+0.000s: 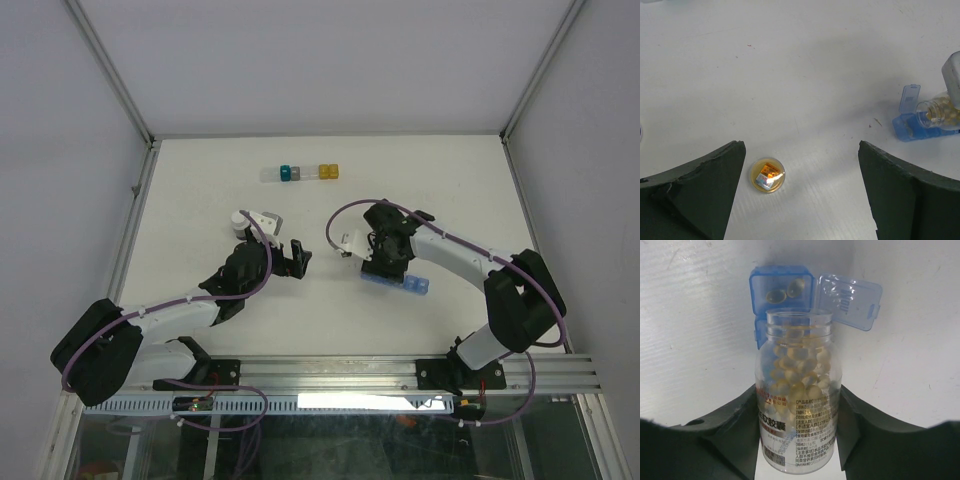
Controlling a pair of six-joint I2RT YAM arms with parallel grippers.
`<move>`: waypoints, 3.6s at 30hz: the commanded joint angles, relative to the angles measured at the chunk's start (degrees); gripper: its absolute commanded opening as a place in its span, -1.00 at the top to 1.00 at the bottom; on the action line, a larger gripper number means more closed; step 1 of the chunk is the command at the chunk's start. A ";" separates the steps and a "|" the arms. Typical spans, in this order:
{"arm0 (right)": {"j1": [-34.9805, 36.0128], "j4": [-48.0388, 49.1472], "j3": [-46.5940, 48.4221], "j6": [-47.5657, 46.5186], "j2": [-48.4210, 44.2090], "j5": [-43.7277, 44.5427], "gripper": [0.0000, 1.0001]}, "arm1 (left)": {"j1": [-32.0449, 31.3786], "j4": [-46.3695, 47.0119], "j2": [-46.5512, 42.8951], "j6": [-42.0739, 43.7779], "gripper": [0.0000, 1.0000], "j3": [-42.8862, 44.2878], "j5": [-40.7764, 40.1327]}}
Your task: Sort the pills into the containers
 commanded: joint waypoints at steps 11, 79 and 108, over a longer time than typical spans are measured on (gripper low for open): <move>-0.32 2.08 -0.24 1.73 -3.33 -3.68 1.00 | 0.37 2.95 -0.30 1.10 -0.98 0.87 0.27; -24.33 59.77 -19.82 43.73 -36.22 -73.04 1.00 | -0.61 -46.83 24.47 -8.30 -0.05 31.11 -5.69; -25.72 39.98 -14.98 27.30 -36.82 -72.42 1.00 | -0.56 -15.32 -6.04 -13.11 0.32 19.81 31.67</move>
